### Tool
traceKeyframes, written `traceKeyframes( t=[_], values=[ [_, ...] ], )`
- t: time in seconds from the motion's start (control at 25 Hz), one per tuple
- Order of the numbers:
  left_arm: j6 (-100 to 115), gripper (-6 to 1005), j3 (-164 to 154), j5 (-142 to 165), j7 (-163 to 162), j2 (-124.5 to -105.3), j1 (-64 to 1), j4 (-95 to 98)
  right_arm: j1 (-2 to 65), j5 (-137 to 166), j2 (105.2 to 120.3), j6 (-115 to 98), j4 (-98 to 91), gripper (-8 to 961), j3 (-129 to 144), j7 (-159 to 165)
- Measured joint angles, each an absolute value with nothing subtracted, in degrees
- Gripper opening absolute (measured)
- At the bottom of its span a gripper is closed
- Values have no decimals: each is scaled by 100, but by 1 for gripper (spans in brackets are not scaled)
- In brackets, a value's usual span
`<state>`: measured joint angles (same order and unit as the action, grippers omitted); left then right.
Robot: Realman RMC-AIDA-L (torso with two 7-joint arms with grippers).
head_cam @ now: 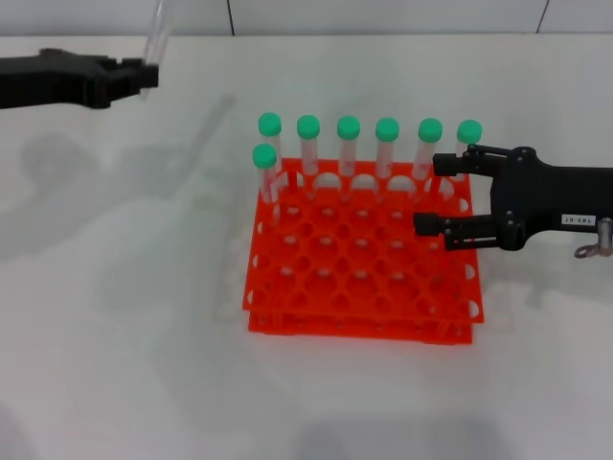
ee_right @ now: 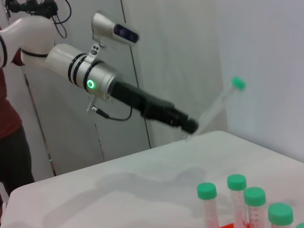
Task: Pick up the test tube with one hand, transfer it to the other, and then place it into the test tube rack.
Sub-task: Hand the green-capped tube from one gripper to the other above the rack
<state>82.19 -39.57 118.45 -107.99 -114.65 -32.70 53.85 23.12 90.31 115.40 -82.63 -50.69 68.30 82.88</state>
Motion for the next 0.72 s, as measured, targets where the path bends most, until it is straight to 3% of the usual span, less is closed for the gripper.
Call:
traceKeyframes(
  t=[0.28,0.72],
  values=[
    [8210,180,-4052,11189,-10386,-11725,-3448,5265,2311,8975,11540,-8272,-5059,872,6829,8288],
    [8255,181,-4302,10439,-8838,-11817,-3881,4060,2241,8901,11526,-8316,-5115,871,6807,8288]
  ],
)
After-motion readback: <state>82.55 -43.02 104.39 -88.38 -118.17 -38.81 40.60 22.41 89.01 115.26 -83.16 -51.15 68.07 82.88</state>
